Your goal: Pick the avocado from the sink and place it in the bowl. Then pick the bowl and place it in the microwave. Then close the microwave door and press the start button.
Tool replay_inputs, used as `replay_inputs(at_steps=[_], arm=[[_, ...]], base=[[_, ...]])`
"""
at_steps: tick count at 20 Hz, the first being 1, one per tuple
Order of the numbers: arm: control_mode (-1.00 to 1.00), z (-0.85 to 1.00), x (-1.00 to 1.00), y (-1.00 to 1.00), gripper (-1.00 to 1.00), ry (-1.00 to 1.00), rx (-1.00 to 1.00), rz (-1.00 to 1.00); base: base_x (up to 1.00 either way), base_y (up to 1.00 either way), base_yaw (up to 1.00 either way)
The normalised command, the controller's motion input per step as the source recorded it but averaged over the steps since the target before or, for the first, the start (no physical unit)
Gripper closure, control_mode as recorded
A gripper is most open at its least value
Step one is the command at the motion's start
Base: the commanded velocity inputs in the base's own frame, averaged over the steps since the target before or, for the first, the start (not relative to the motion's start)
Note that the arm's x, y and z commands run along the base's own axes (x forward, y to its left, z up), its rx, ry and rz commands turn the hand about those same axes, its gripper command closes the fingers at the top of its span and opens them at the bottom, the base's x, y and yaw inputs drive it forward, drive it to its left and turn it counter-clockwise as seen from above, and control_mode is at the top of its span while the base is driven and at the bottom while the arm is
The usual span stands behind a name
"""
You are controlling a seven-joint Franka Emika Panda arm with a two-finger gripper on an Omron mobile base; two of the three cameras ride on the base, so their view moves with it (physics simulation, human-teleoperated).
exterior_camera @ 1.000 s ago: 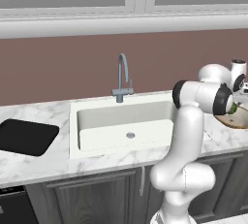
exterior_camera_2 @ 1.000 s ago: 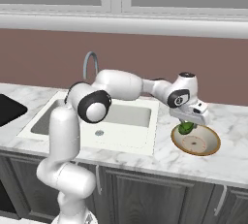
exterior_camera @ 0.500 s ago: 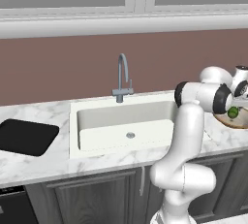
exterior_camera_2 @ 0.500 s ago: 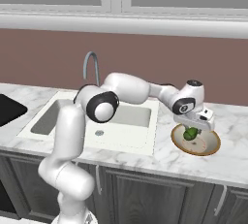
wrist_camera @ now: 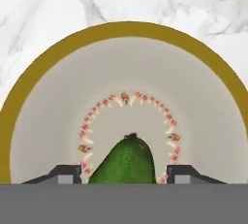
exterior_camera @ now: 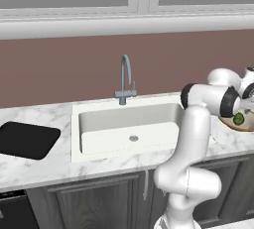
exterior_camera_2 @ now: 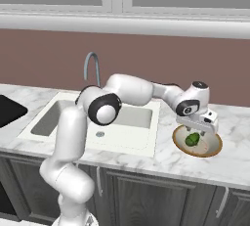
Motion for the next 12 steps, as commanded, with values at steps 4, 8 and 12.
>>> replay_inputs(at_steps=[4,8,12], arm=[[-1.00,0.15,-0.36,0.36,-1.00,-0.18,-0.01,0.00],[-1.00,0.30,-0.59,0.61,-1.00,-0.18,-0.10,0.08],[-1.00,0.09,-0.48,0.98,-1.00,-0.06,-0.21,0.14]], base=[[0.00,0.00,0.00],[0.00,0.00,0.00],[0.00,0.00,0.00]])
